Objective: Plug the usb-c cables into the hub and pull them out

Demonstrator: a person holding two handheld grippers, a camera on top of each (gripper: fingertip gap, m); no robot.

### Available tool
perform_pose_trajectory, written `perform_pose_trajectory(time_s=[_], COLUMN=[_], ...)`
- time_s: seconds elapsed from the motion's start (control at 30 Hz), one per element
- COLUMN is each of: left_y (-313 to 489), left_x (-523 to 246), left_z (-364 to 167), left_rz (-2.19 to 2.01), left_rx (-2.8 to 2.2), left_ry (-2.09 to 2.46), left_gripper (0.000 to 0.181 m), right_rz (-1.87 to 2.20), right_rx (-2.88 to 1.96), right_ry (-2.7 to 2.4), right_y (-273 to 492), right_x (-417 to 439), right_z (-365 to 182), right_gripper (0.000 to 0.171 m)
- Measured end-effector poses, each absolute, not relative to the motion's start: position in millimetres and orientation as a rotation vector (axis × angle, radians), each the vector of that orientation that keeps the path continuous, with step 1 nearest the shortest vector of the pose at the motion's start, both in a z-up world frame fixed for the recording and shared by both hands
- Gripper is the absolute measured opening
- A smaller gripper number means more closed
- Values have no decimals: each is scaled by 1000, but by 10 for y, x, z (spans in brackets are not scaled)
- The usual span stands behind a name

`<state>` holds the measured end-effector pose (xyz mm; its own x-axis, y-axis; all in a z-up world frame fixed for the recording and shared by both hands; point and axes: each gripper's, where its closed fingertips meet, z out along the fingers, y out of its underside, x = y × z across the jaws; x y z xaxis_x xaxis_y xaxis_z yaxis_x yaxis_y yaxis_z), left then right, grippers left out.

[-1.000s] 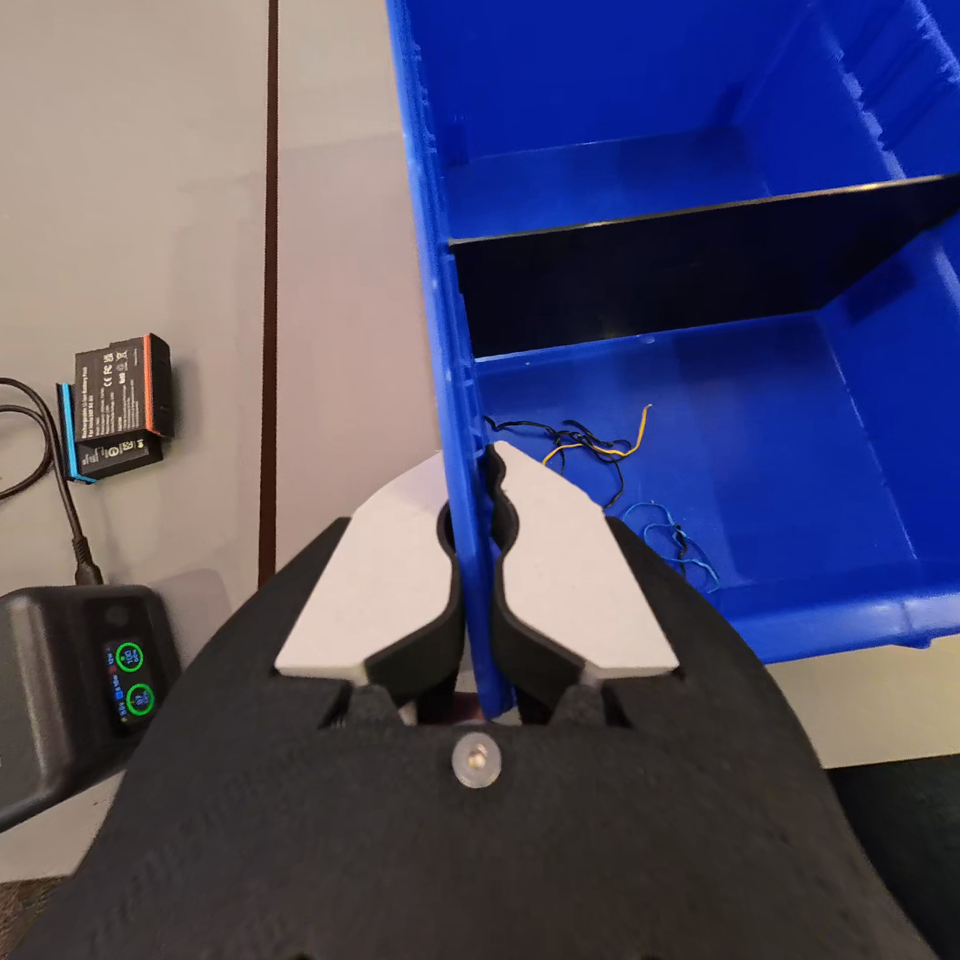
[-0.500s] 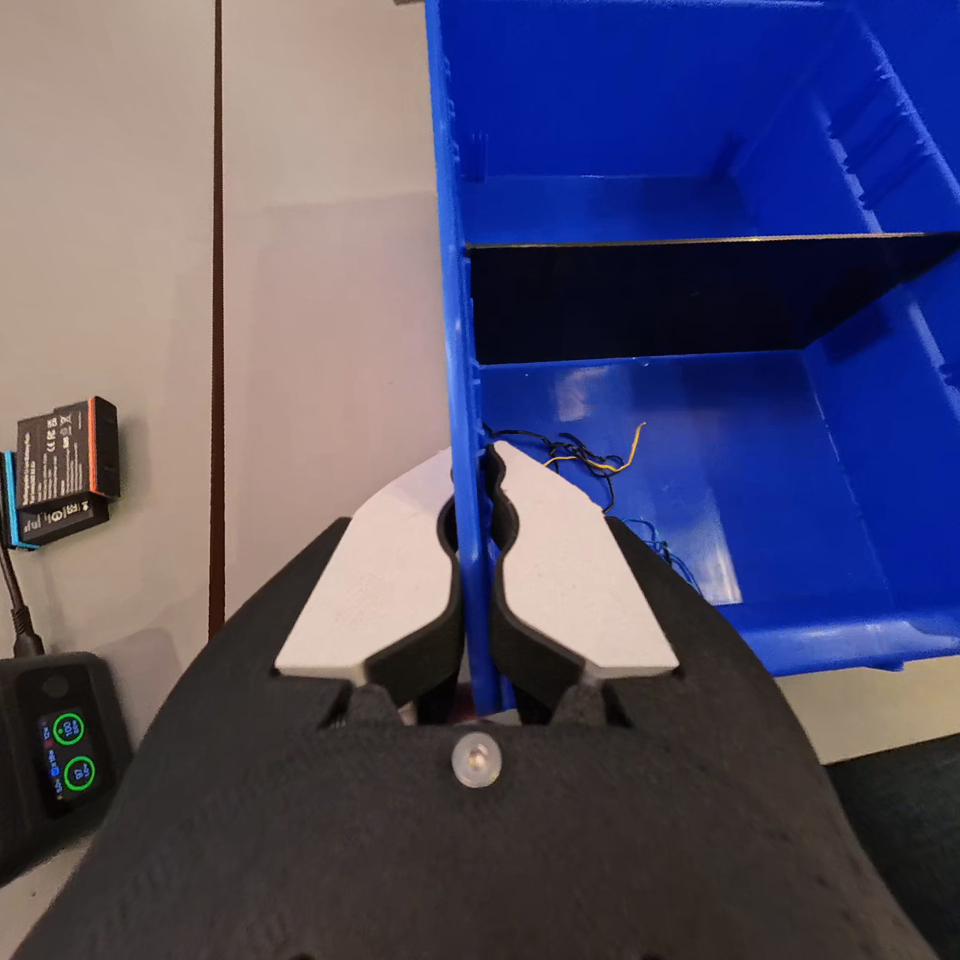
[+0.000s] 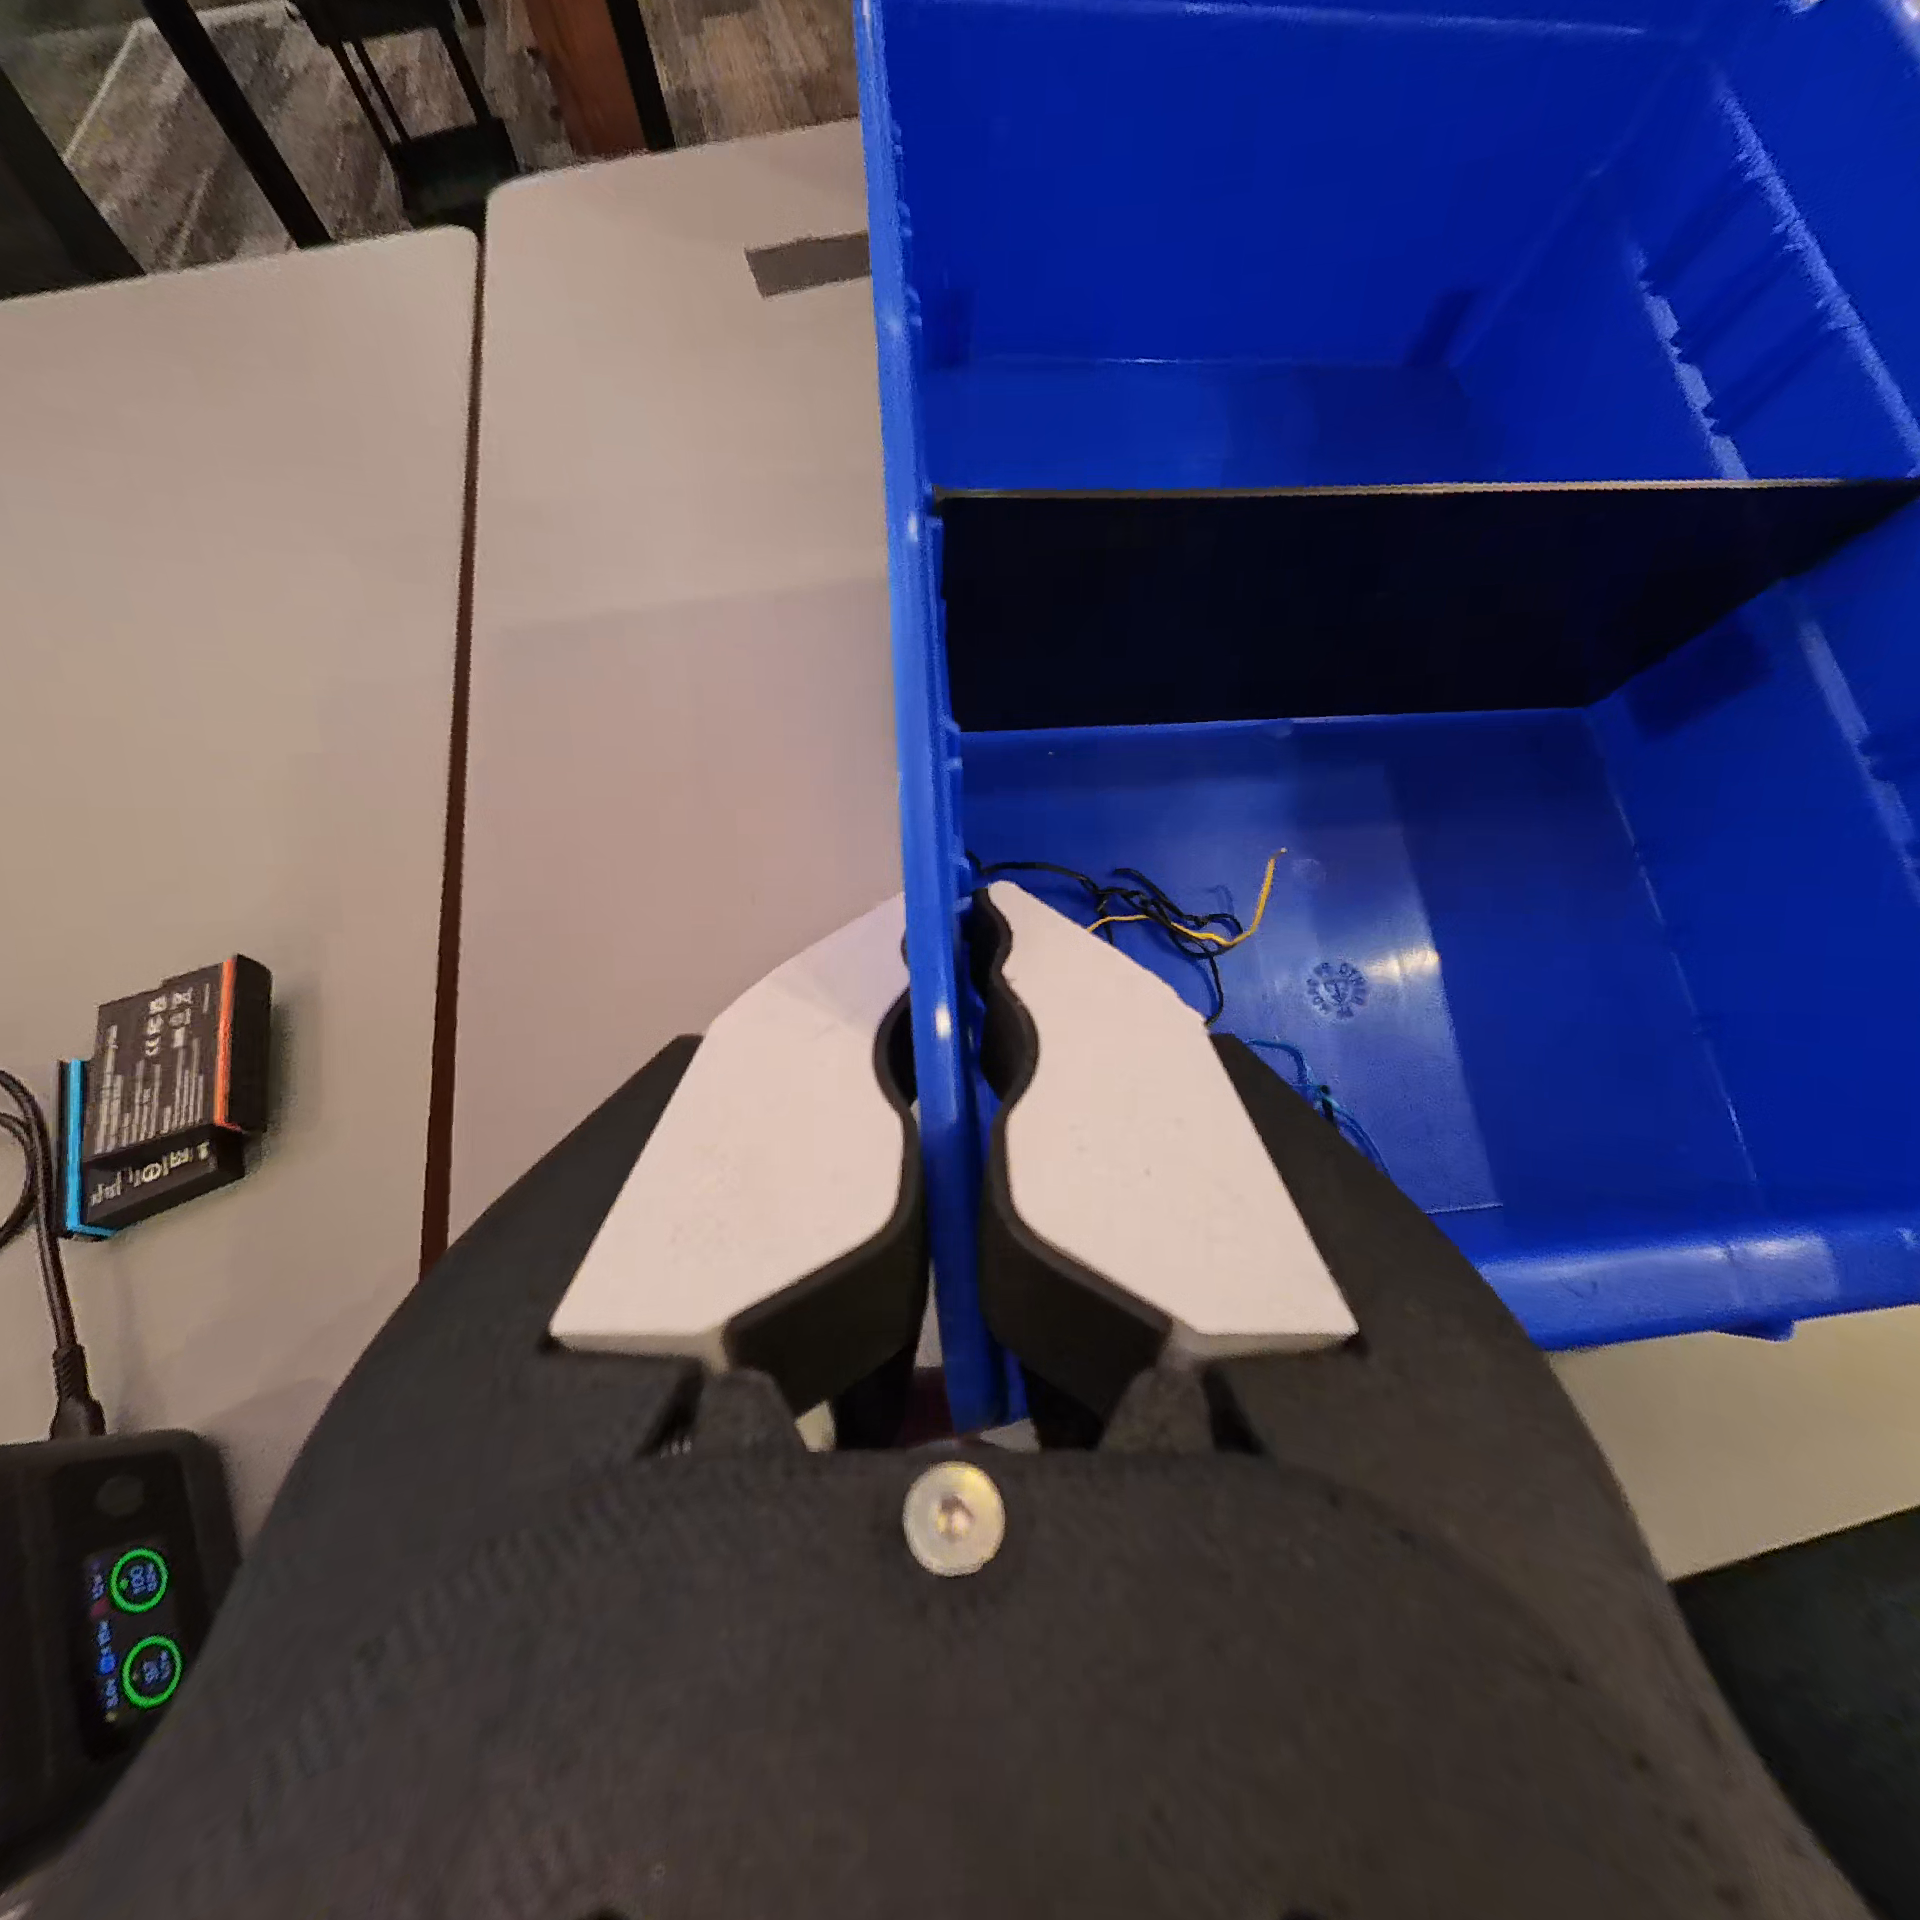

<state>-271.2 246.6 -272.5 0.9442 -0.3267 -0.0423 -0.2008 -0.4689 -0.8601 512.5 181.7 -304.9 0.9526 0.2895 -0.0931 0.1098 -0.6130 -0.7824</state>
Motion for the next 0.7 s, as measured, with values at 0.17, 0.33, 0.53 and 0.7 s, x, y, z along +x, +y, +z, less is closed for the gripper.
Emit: perform_pose_trajectory(time_s=[0.17, 0.33, 0.53, 0.7], left_y=[2462, 2391, 2315, 2264], left_x=[-2693, -2727, -2794, -2907], left_z=[-2554, -2370, -2156, -2017], left_rz=[-173, -186, -211, -215], left_rx=[-2006, -1959, -1897, -1862], left_ry=[345, 288, 242, 199], left_gripper=[4, 4, 4, 4], right_rz=[301, 406, 525, 654], right_rx=[-2227, -2208, -2177, -2140], right_ry=[-310, -336, -408, -429], right_y=[1960, 2111, 2266, 2362], right_x=[4788, 4278, 3464, 2707], right_z=[-3052, -3038, -3014, -2989], right_gripper=[33, 43, 57, 73])
